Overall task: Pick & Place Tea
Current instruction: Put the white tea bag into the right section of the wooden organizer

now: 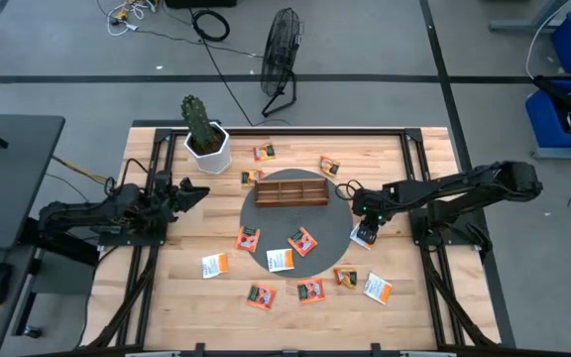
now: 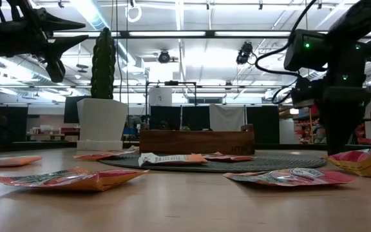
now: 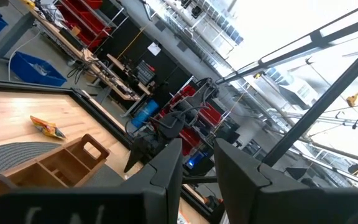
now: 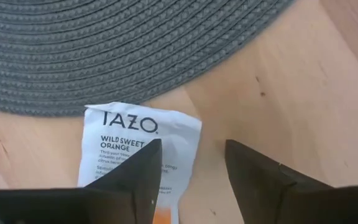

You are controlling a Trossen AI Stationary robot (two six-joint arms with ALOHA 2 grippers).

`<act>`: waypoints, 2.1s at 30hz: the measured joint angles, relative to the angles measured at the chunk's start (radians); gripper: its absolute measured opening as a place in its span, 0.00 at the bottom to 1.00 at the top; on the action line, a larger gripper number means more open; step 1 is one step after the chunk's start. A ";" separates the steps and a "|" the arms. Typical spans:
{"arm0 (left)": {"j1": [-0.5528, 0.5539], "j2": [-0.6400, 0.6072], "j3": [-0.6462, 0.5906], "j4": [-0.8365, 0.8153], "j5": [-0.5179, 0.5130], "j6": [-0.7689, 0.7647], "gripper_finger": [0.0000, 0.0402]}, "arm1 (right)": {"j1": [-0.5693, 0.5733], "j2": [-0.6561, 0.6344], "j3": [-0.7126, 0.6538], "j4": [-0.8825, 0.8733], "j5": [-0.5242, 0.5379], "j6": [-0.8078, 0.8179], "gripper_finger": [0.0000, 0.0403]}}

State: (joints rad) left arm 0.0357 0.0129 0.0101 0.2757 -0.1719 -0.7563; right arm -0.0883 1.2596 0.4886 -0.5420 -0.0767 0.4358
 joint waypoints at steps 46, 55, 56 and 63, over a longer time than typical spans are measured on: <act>0.001 0.000 0.000 0.003 -0.090 -0.257 0.24 | 0.035 -0.044 0.338 -0.182 0.226 0.107 0.00; 0.001 0.016 0.012 0.023 -0.136 -0.172 0.24 | 0.038 -0.043 0.469 -0.084 0.337 0.128 0.00; 0.001 0.030 0.022 0.024 -0.140 -0.158 0.24 | 0.038 -0.043 0.477 -0.069 0.349 0.134 0.00; 0.001 0.253 0.174 0.025 -0.151 -0.049 0.24 | 0.038 -0.043 0.500 0.056 0.402 0.157 0.00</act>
State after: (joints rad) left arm 0.0364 0.2657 0.1840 0.3008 -0.3226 -0.8056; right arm -0.0505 1.2167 0.9890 -0.4862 0.3255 0.5931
